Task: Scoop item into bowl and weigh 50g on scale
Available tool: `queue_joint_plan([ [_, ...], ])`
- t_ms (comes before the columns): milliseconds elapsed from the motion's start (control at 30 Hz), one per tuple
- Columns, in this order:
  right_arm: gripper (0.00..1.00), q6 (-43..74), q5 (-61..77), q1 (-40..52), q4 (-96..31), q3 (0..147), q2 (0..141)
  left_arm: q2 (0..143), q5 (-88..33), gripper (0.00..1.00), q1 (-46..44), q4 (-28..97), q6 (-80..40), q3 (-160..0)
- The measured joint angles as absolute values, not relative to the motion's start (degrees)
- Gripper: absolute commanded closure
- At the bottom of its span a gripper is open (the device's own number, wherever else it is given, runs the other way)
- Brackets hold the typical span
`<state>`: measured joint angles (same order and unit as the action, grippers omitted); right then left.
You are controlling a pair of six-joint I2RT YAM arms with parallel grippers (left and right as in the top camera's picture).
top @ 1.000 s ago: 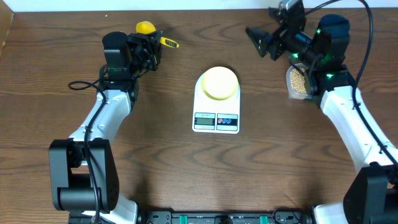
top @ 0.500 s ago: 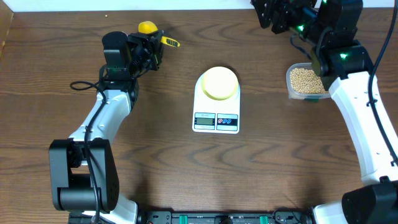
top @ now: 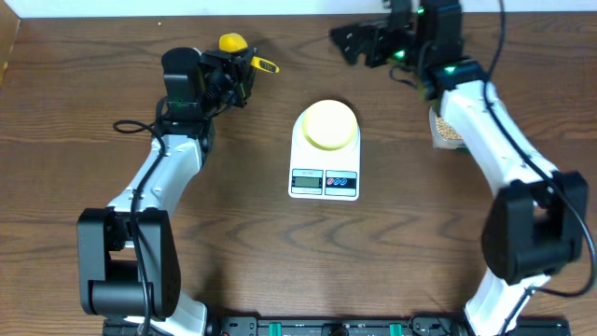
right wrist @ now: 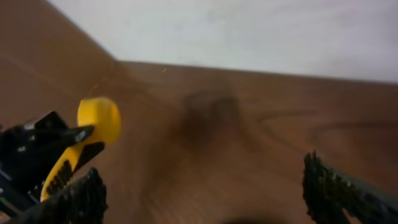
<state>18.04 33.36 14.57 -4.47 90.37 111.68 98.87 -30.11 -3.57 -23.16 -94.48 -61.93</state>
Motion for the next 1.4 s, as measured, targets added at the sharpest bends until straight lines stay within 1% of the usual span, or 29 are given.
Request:
queue_joint_plan([
  [33, 0.04, 18.1, 33.9, 15.1, -4.1, 90.4, 112.3, 98.9, -30.1, 0.93, -4.1, -23.1, -94.3, -61.9],
  [67, 0.12, 18.4, 34.1, 15.2, -4.0, 90.4, 112.6, 98.9, -30.1, 0.93, -4.5, -23.0, -94.0, -61.9],
  [133, 0.23, 19.7, 35.2, 16.1, -3.4, 90.4, 113.7, 98.9, -30.1, 0.93, -5.7, -23.0, -92.9, -61.9],
  [167, 0.34, 20.8, 35.6, 16.4, -3.4, 90.4, 114.0, 98.9, -30.1, 0.93, -6.3, -23.0, -92.3, -61.9],
  [200, 0.42, 21.6, 36.2, 16.8, -3.4, 90.4, 114.4, 98.9, -30.2, 0.92, -6.8, -23.0, -91.7, -61.9],
  [300, 0.55, 23.0, 36.8, 17.4, -3.2, 90.4, 114.5, 98.9, -30.1, 0.92, -8.0, -22.9, -90.5, -61.9],
  [567, 0.55, 23.7, 39.9, 20.9, -3.0, 90.4, 114.5, 98.9, -29.6, 0.93, -8.0, -22.9, -89.7, -61.9],
  [833, 0.46, 22.1, 40.8, 22.9, 0.6, 90.4, 114.5, 98.9, -26.1, 0.93, -7.9, -21.1, -91.6, -61.9],
  [1067, 0.42, 21.4, 41.5, 22.9, 6.8, 90.4, 114.5, 98.9, -23.6, 0.93, -7.7, -20.8, -96.2, -61.9],
  [1233, 0.4, 21.0, 41.6, 23.2, 2.7, 90.4, 114.5, 98.9, -23.9, 0.93, -7.7, -20.5, -101.3, -61.9],
  [1400, 0.4, 18.6, 41.6, 24.9, 0.6, 90.4, 114.5, 98.9, -24.1, 0.93, -7.7, -20.5, -104.1, -61.9],
])
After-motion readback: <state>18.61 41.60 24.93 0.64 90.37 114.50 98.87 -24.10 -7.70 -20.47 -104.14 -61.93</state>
